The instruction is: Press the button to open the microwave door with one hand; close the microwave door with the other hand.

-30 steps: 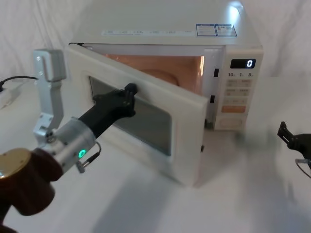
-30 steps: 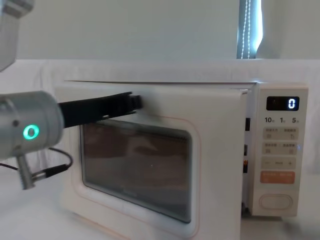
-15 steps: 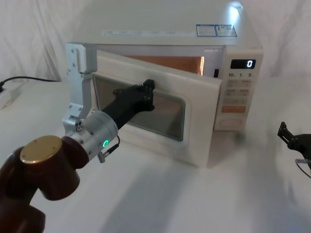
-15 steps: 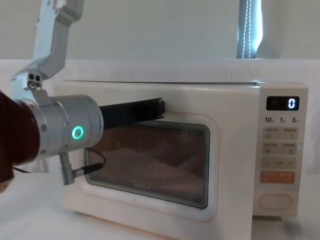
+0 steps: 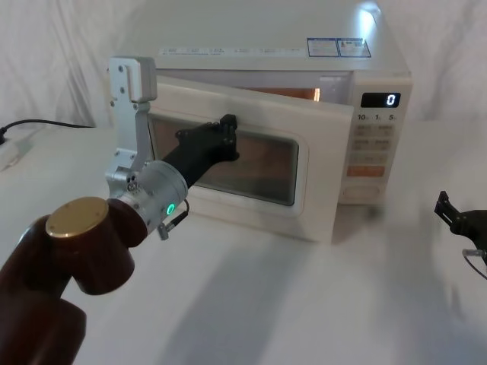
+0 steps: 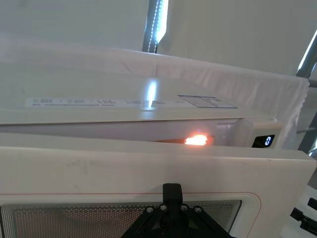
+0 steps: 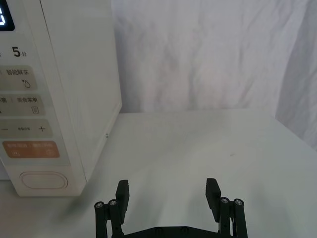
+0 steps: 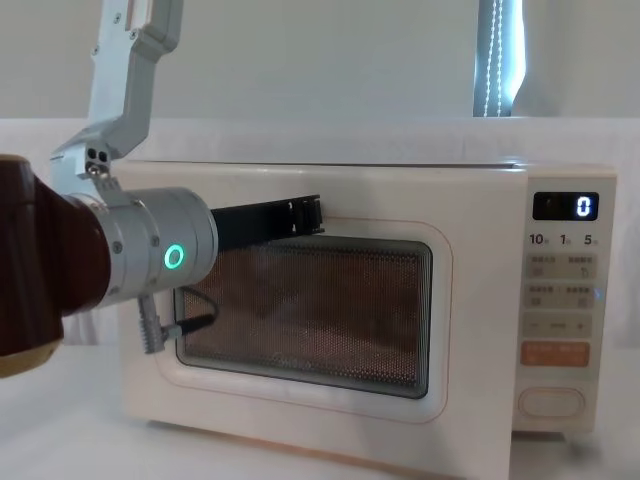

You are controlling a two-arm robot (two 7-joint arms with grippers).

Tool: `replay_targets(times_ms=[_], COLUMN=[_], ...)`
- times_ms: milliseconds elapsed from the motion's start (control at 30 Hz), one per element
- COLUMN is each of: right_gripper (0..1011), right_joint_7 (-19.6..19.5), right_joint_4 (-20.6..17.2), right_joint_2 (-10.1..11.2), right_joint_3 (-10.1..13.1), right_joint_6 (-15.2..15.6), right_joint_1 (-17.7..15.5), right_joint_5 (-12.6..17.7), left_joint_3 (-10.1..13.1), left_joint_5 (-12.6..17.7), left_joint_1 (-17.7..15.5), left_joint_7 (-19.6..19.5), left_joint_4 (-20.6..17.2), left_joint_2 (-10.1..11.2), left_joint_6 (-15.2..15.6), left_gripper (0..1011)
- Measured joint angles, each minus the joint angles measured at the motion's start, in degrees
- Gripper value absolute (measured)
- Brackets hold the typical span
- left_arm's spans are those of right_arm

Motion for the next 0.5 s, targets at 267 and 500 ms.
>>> replay_targets(times_ms=[267, 500], right_gripper=[1002, 1002], right_joint_7=[0.00, 0.00], right_joint_4=[0.00, 0.00], right_joint_2=[0.00, 0.00], right_joint_3=[0.00, 0.00], right_joint_6=[0.00, 0.00], right_joint_1=[0.00, 0.00], right_joint_5=[0.00, 0.00], left_joint_3=[-0.45, -0.56], left_joint_5=[0.43, 0.92], left_joint_1=[-1.77, -2.91], left_joint_7=[-0.86, -1.17], left_joint_4=[2.41, 4.39], left_joint_2=[-1.36, -2.54], left_joint_6=[0.07, 0.10], left_gripper=[0, 0])
